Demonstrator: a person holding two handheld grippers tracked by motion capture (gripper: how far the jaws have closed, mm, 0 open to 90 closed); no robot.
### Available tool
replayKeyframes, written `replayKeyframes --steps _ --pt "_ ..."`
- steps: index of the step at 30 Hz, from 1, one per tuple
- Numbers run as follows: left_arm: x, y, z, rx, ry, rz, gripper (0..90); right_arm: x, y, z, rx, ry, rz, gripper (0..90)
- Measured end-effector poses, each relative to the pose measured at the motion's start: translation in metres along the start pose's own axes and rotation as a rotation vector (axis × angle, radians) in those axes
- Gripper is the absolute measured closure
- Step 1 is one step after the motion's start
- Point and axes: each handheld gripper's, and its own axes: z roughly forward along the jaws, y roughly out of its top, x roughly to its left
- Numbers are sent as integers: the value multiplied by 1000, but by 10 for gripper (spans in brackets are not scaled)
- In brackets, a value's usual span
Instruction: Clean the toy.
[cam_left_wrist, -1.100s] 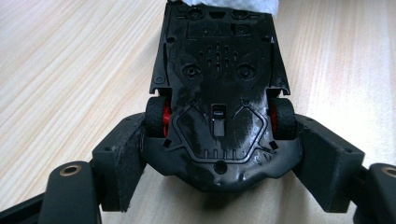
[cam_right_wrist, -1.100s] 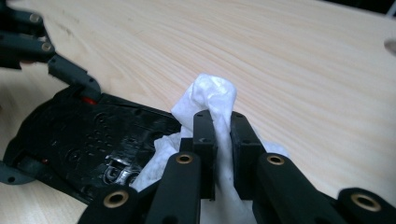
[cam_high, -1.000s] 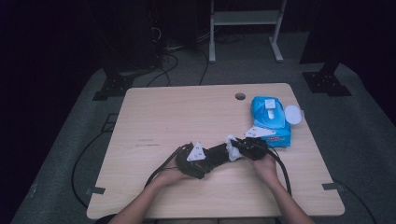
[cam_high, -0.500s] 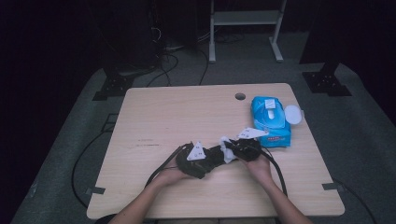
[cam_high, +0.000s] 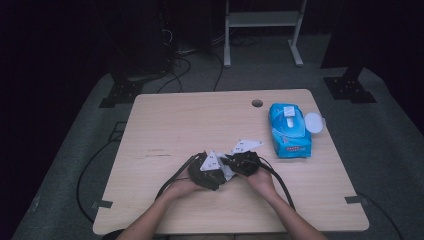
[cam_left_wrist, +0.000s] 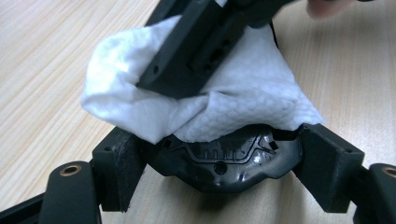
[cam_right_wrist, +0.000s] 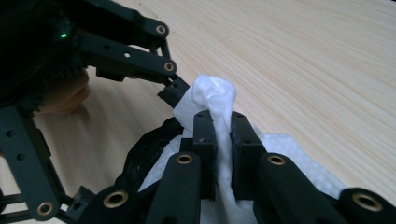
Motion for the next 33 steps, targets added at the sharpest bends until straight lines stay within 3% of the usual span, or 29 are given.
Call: replayKeyframes --steps 3,5,10,13,19,22,24,26,28,29,33 --pt "0 1 -1 -17 -4 -11 236 -6 1 -3 -2 -34 37 825" --pt "0 1 0 -20 -8 -15 236 -7 1 -4 -2 -19 51 825" --pt "1 0 0 -9 -8 -14 236 8 5 5 6 51 13 824" --pt "3 0 -2 -15 -2 -24 236 10 7 9 2 62 16 823" --pt "6 -2 -3 -18 -1 -35 236 1 11 5 24 -32 -28 826" --pt "5 -1 -1 -18 -8 -31 236 1 8 3 24 -9 -5 826" --pt "3 0 -1 -21 -7 -30 236 6 8 4 18 31 4 826" --pt "3 -1 0 -16 -5 -27 236 13 8 7 21 71 -12 824" --pt "4 -1 -1 -6 -2 -19 236 16 8 9 37 161 -17 821" --pt "4 -2 -1 -2 -5 -18 236 19 7 7 63 181 -58 822" --pt "5 -2 -1 -11 -5 -18 236 12 4 -2 81 141 -82 822"
